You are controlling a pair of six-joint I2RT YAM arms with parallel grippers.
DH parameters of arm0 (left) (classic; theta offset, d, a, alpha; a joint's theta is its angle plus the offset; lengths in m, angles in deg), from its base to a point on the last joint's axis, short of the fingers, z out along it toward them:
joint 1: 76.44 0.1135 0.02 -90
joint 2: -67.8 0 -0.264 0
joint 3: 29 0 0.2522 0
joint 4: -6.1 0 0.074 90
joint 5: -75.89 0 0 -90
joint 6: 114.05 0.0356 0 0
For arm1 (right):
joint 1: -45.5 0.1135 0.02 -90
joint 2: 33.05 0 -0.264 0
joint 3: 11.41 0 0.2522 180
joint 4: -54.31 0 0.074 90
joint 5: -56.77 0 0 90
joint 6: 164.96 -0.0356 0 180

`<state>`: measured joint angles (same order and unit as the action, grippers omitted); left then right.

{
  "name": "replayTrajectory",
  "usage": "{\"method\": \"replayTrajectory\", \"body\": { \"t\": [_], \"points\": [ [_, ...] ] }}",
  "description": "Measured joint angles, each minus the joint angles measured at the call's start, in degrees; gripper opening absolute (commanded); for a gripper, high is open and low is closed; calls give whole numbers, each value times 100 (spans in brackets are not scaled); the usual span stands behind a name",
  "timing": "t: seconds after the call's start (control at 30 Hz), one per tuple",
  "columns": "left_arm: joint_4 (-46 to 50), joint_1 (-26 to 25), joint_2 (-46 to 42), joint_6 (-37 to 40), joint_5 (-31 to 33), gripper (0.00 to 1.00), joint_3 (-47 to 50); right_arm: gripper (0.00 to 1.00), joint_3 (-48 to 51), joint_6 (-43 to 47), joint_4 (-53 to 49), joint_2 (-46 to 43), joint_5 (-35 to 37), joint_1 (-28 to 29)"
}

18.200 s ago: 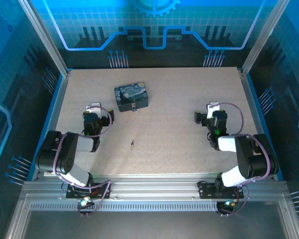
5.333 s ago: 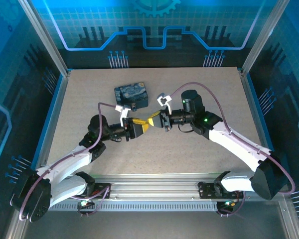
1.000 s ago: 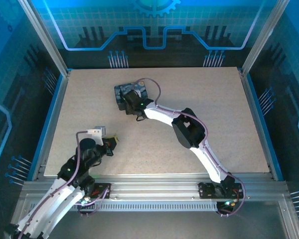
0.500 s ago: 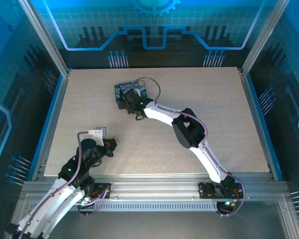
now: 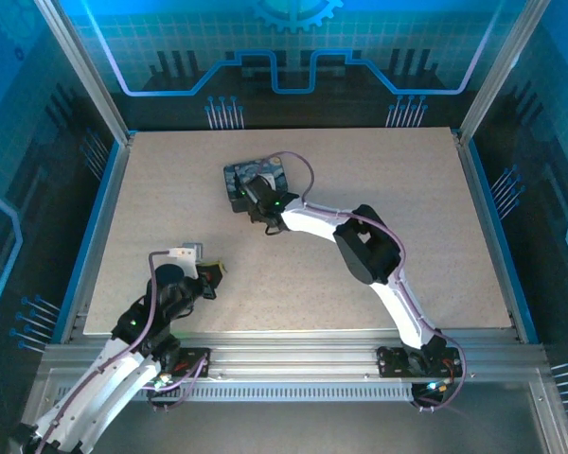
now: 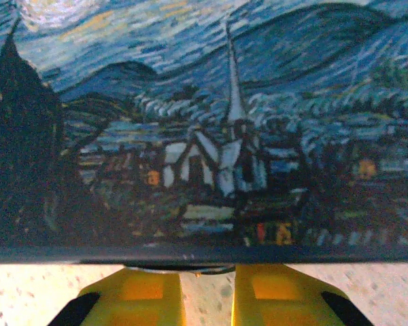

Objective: Unlock a padlock with a key

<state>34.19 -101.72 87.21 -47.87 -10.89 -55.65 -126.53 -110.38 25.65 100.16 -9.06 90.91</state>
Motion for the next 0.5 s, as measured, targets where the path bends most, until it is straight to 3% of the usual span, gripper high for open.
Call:
{"method": "replayTrajectory", "body": {
  "t": [0.3,0.5],
  "points": [
    [-516,0,612,-2,-378,0,109,11,1176,2,55,-807,33,2],
    [-1182,0,1193,-7,-809,0,184,11,1663,-20,-63,-1228,-424,-11]
  ]
}}
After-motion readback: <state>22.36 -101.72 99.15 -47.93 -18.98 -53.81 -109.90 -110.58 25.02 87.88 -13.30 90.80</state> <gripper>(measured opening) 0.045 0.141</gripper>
